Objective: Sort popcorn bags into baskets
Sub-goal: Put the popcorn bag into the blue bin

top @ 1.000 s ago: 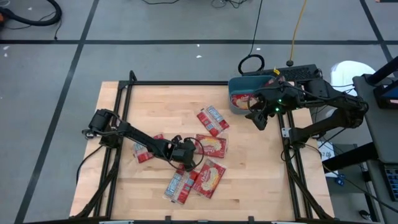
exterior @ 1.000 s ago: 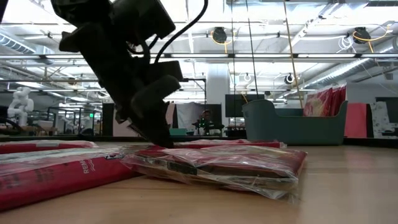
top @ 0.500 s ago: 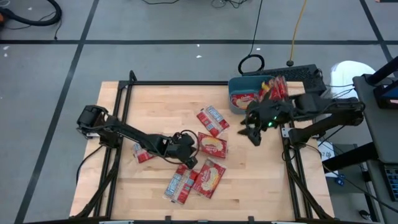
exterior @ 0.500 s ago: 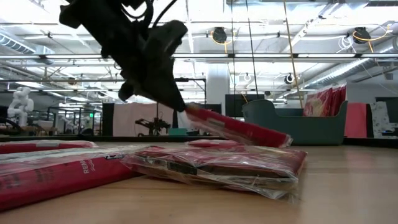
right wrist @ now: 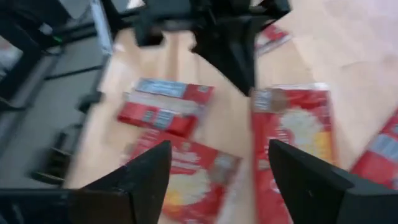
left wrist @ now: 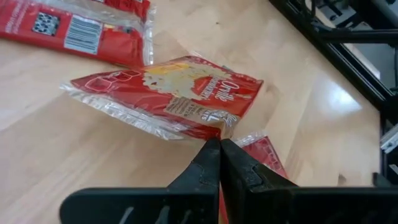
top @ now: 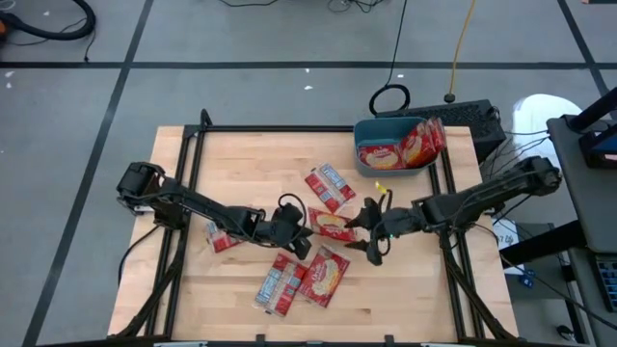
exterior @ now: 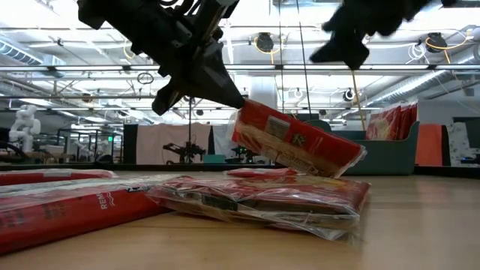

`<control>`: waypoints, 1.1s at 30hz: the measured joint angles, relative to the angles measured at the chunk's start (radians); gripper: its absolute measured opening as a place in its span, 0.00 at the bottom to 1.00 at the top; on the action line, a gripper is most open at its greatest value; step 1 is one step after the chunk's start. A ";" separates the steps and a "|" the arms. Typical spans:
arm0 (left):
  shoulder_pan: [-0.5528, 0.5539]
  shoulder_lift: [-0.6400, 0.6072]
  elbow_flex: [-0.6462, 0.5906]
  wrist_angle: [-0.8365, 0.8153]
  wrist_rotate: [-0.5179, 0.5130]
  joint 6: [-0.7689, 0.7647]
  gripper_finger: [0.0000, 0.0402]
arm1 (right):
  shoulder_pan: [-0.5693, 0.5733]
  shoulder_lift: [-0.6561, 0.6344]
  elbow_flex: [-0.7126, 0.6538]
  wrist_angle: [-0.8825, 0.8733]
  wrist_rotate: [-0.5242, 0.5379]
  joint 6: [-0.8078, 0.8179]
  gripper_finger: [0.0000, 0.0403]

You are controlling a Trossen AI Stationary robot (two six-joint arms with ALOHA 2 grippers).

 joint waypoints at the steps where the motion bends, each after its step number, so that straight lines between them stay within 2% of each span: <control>1: 0.000 0.000 0.000 0.000 0.007 -0.005 0.00 | 0.007 0.003 -0.026 0.023 0.027 -0.022 0.68; 5: 0.002 0.000 0.000 0.000 0.031 -0.006 0.00 | 0.014 0.042 -0.111 0.106 0.063 -0.103 0.75; 9: 0.011 0.000 0.000 0.007 0.035 -0.009 0.00 | 0.023 0.111 -0.152 0.208 0.085 -0.180 0.78; 13: 0.022 0.000 0.000 0.030 0.036 -0.031 0.00 | 0.031 0.203 -0.155 0.344 0.099 -0.299 0.74; 16: 0.027 0.000 0.000 0.049 0.036 -0.046 0.00 | 0.034 0.267 -0.150 0.413 0.161 -0.348 0.71; 20: 0.033 0.000 0.000 0.066 0.037 -0.067 0.00 | 0.032 0.313 -0.137 0.416 0.251 -0.386 0.67; 25: 0.033 0.000 0.000 0.083 0.037 -0.088 0.00 | 0.023 0.328 -0.136 0.392 0.252 -0.405 0.56; 33: 0.033 0.000 0.000 0.148 0.045 -0.089 0.00 | 0.022 0.327 -0.137 0.391 0.253 -0.403 0.27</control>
